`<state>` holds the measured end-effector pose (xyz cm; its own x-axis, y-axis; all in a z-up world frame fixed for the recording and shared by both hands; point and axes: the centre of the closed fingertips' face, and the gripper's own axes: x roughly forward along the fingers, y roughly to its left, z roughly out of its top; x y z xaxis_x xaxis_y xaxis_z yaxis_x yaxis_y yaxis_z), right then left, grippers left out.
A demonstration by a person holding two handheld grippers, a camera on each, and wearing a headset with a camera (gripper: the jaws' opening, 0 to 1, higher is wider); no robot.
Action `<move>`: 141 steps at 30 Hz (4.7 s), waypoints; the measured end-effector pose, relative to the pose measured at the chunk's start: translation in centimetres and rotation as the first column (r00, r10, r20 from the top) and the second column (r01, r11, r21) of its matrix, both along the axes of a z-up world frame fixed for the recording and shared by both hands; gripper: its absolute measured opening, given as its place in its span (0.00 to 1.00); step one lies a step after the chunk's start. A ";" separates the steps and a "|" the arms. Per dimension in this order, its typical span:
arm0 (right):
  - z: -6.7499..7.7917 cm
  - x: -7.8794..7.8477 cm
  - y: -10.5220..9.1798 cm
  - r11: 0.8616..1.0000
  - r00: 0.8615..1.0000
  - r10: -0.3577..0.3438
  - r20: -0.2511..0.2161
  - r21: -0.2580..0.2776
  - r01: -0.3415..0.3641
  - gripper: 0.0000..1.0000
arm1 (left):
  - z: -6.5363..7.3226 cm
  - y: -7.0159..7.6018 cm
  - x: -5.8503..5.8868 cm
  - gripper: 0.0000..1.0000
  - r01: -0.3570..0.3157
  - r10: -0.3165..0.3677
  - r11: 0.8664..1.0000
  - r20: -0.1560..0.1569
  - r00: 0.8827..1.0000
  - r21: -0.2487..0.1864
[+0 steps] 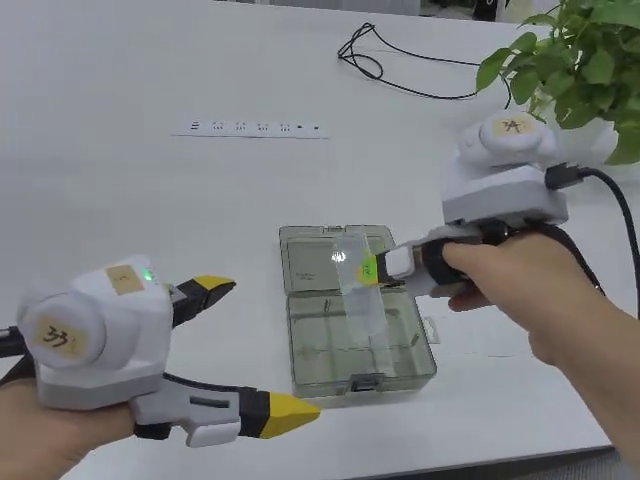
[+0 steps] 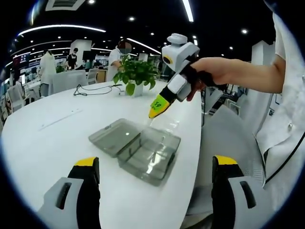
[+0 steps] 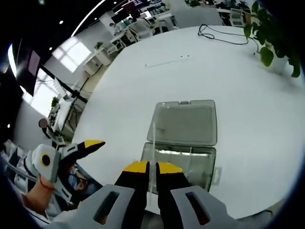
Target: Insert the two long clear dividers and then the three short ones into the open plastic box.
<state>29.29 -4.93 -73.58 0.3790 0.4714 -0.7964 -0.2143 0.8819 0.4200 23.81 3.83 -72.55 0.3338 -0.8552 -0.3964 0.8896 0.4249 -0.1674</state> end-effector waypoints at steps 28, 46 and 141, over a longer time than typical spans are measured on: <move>-5.9 -1.4 0.4 0.991 0.987 -0.083 -0.141 -0.113 0.067 0.06 | -0.7 0.0 0.8 1.00 0.035 -0.036 0.998 -0.014 0.999 -0.053; -6.3 -1.6 0.9 0.984 0.996 -0.024 -0.088 -0.179 0.008 0.06 | -1.0 -0.2 1.0 1.00 0.038 -0.039 0.998 -0.030 0.999 -0.052; -4.8 -2.4 -13.0 0.385 0.402 0.915 0.046 -0.400 -0.832 0.61 | 1.7 -1.8 0.1 1.00 -0.166 0.166 0.986 -0.021 0.986 0.032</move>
<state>26.93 -17.96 -78.42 0.0653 0.4308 -0.9001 -0.9805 0.1951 0.0222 23.89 2.01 -70.86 0.4605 -0.7765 -0.4302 0.8024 0.5714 -0.1724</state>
